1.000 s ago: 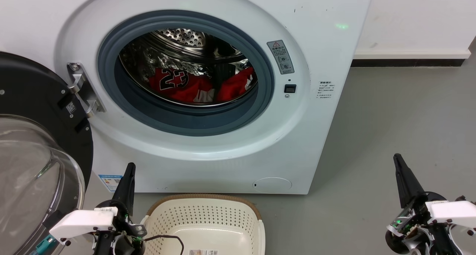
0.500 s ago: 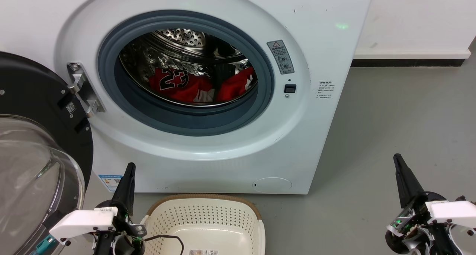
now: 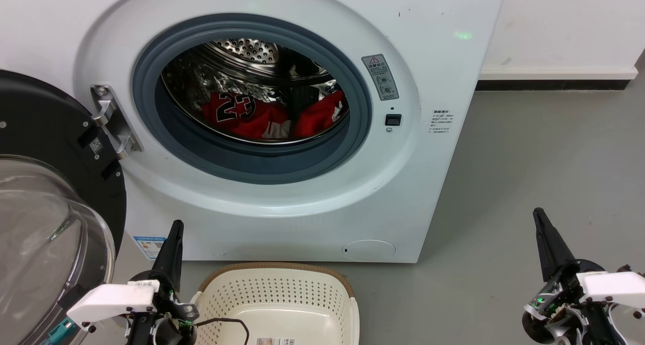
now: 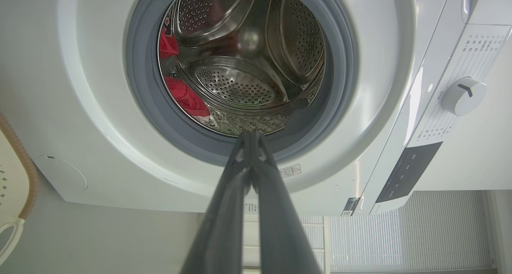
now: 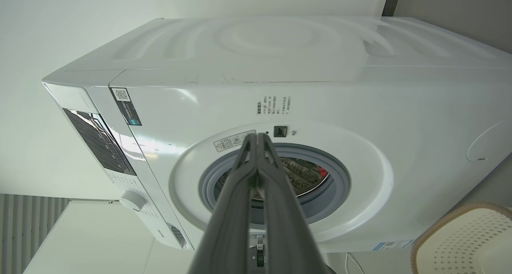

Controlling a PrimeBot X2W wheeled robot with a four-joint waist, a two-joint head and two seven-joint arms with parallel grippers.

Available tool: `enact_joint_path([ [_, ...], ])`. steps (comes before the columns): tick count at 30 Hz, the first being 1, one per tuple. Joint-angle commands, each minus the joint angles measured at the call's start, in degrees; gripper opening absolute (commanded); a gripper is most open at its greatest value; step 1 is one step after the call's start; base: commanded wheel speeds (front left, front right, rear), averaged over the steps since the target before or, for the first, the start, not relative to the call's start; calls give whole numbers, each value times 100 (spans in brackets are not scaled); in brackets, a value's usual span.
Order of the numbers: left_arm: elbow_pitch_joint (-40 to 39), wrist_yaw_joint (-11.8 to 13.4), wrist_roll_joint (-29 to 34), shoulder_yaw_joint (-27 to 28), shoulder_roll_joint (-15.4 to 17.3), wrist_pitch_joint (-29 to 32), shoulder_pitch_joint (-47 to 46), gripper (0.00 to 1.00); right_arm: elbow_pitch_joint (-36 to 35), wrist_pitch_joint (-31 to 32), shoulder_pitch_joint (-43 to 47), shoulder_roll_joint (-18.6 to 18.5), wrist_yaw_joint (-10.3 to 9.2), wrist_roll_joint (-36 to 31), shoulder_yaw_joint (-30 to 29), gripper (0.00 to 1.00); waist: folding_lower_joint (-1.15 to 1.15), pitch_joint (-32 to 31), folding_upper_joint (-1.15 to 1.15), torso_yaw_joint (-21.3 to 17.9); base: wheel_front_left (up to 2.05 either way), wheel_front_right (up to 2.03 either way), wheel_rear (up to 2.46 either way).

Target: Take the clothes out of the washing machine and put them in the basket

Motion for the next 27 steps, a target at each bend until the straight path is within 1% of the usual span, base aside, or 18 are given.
enact_joint_path([
  [1, -5, -9, -12, 15, 3, 12, -36, 0, 7, 4, -69, 19, -2, -24, 3, 0, 0, 0, 0, 0, 0, 0, 0],
  [6, -5, -9, -12, 15, 3, 12, -36, 0, 7, 4, -69, 19, -2, -24, 3, 0, 0, 0, 0, 0, 0, 0, 0],
  [7, 18, 0, 2, -2, -1, -3, 8, 100, 14, -1, 9, 0, 1, 2, 0, 100, 0, 0, 0, 0, 0, 0, 0],
  [10, 157, 1, 4, -23, -15, -15, 133, 100, 147, -5, 128, 4, -1, 0, 7, 100, 0, 1, 0, 0, 0, 0, 0],
  [16, 24, 1, 113, -27, -14, -195, 198, 100, 76, -186, 185, 5, -1, -109, 79, 100, 0, 7, 0, -4, 0, 0, 0],
  [19, -37, 1, 325, 38, -12, -334, 245, 100, 39, -326, 224, 4, -1, -310, 68, 100, 0, 11, 0, -8, 0, 0, 0],
  [21, -56, 1, 439, 96, -11, -388, 250, 100, 24, -380, 234, 4, -1, -509, 38, 100, 0, 12, 0, -10, 0, 0, 0],
  [27, -57, 1, 928, 333, -10, -543, 258, 100, -26, -536, 227, 3, -1, -1422, -140, 100, 0, 15, 0, -15, 0, 0, 0],
])
